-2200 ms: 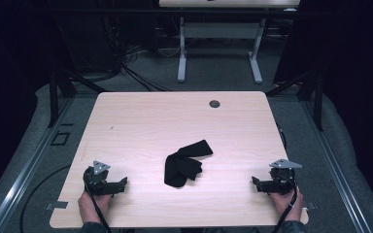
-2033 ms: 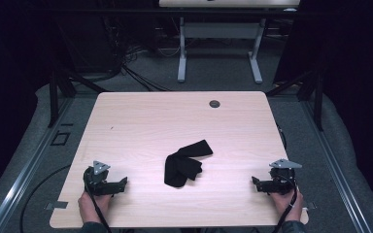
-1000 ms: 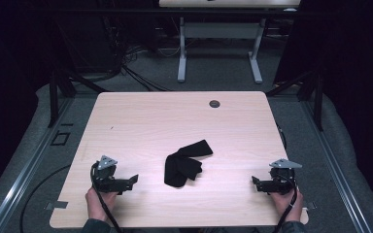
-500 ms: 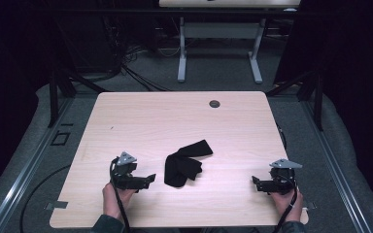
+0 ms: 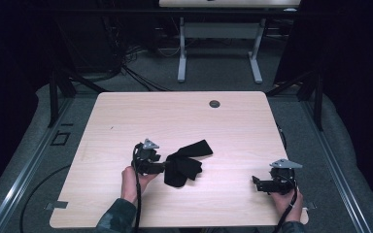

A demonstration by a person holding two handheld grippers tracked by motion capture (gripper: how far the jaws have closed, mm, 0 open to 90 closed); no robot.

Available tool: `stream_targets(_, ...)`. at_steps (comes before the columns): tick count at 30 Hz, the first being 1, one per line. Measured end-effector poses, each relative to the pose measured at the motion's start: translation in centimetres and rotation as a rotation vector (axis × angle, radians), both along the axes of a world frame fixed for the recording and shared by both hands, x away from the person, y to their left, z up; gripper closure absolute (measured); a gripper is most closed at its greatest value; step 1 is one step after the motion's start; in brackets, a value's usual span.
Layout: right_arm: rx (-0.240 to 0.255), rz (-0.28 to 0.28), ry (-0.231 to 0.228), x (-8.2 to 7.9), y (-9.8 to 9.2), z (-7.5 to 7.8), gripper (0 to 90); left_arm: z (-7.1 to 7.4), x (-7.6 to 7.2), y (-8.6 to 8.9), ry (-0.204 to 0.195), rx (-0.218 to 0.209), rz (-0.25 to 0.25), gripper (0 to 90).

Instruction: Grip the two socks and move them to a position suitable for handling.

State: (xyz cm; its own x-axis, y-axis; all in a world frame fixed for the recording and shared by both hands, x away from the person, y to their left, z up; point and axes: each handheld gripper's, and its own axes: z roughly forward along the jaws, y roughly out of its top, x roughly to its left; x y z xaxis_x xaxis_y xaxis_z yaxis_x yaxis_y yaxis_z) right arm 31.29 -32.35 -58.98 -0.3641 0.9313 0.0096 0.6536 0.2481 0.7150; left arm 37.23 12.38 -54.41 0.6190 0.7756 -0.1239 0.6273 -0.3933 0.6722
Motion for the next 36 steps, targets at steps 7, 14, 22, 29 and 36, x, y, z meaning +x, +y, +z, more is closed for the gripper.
stream_targets(7,0.000,0.000,0.000,0.0,0.0,0.0,1.6,-0.3,1.2,-0.8,0.019,0.033,-0.010,65.5)
stream_targets(14,0.001,-0.001,-0.001,0.0,0.0,0.0,1.8,-0.5,1.5,-1.3,0.018,0.057,-0.026,86.4)
stream_targets(22,0.001,-0.002,-0.001,0.0,0.0,0.0,1.9,0.3,0.8,-1.5,-0.018,0.071,-0.037,87.6)
stream_targets(29,0.000,0.000,0.000,0.0,0.0,0.0,1.9,2.7,0.2,-1.7,-0.061,0.070,-0.050,87.5)
stream_targets(36,0.000,-0.001,-0.001,0.0,0.0,0.0,2.1,6.1,-1.0,-2.3,-0.129,0.071,-0.081,87.3)
